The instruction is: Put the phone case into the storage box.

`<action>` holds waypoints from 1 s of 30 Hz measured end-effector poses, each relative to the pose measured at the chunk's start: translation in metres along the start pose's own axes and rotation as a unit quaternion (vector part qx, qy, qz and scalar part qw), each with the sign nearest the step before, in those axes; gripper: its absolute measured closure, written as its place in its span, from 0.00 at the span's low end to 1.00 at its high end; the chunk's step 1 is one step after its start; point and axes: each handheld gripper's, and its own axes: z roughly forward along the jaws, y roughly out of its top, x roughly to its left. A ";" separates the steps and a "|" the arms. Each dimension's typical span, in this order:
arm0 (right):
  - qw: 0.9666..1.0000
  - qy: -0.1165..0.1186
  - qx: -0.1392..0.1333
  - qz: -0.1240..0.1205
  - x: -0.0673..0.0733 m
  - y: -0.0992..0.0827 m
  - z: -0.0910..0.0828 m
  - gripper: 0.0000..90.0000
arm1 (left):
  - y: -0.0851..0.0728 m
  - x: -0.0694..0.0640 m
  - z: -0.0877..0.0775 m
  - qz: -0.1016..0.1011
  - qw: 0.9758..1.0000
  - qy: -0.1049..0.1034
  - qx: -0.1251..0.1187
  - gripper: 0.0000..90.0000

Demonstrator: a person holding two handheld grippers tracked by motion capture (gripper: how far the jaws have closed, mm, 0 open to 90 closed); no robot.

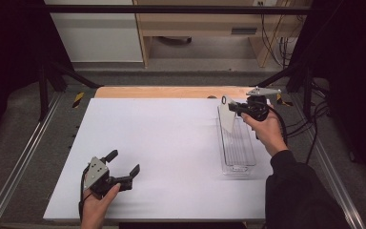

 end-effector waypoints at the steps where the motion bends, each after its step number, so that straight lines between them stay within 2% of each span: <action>1: 1.000 0.000 -0.001 0.000 0.000 -0.001 0.001 0.90 | 0.000 0.000 0.000 0.000 1.000 0.000 0.000 0.03; 5: 1.000 -0.007 -0.012 -0.001 0.000 -0.003 0.004 0.90 | 0.000 0.000 0.000 0.000 1.000 0.001 0.000 0.03; 12: 1.000 -0.013 -0.006 -0.005 -0.003 -0.006 0.013 0.90 | 0.000 0.001 0.000 -0.002 1.000 0.001 0.000 0.03; 15: 1.000 -0.021 -0.014 -0.004 -0.005 -0.007 0.014 0.90 | 0.000 0.001 0.001 -0.002 1.000 0.000 0.002 0.03; 30: 1.000 -0.019 -0.021 -0.001 -0.008 -0.010 0.018 0.90 | 0.000 0.000 0.001 0.000 1.000 0.000 0.001 0.03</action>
